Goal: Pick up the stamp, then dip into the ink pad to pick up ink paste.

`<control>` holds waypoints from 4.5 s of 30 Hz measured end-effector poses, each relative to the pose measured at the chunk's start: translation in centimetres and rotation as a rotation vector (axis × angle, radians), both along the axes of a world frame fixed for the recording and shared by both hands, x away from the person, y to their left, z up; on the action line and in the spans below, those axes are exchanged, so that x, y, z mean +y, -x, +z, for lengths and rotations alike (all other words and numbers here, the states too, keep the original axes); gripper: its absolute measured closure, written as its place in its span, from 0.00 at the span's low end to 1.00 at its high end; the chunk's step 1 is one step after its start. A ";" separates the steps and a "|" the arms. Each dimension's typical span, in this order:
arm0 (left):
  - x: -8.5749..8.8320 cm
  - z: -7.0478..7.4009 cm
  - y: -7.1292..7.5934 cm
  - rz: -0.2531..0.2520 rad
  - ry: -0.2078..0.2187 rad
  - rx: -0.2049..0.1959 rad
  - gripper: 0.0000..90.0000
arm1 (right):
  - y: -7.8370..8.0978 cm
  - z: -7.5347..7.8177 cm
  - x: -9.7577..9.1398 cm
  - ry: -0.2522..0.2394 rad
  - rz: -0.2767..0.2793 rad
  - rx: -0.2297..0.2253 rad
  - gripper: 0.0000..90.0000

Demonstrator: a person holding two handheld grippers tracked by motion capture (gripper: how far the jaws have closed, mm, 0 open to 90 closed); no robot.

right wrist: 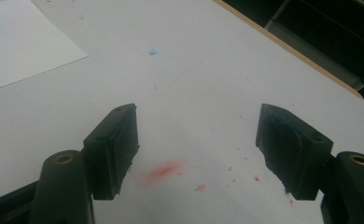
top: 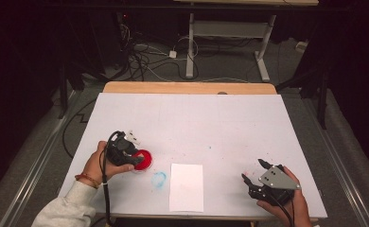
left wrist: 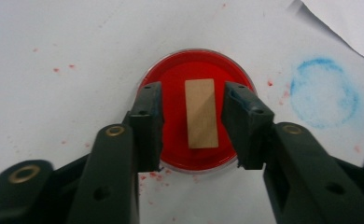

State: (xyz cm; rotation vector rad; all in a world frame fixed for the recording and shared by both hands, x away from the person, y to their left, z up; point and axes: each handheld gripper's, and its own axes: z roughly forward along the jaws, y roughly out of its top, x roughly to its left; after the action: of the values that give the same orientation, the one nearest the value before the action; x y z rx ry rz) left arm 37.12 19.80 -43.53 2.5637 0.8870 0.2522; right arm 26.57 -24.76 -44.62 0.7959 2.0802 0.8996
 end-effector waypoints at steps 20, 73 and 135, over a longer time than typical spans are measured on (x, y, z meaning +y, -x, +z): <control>-0.4 -0.4 0.5 -0.033 -0.012 -0.036 0.81 | 0.2 0.2 0.0 -0.011 0.014 -0.017 0.33; 0.4 1.6 1.5 -0.060 0.077 -0.113 0.82 | -0.4 0.0 0.5 -0.015 0.025 0.002 0.33; 0.1 3.6 1.5 -0.026 0.077 -0.126 0.82 | 0.4 0.2 0.4 -0.008 0.027 -0.020 0.33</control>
State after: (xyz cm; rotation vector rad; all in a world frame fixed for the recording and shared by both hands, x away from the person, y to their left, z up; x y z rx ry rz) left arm 35.65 19.92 -39.94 2.4574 0.8010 0.3605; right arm 26.13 -24.33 -44.44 0.7612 2.0756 0.9278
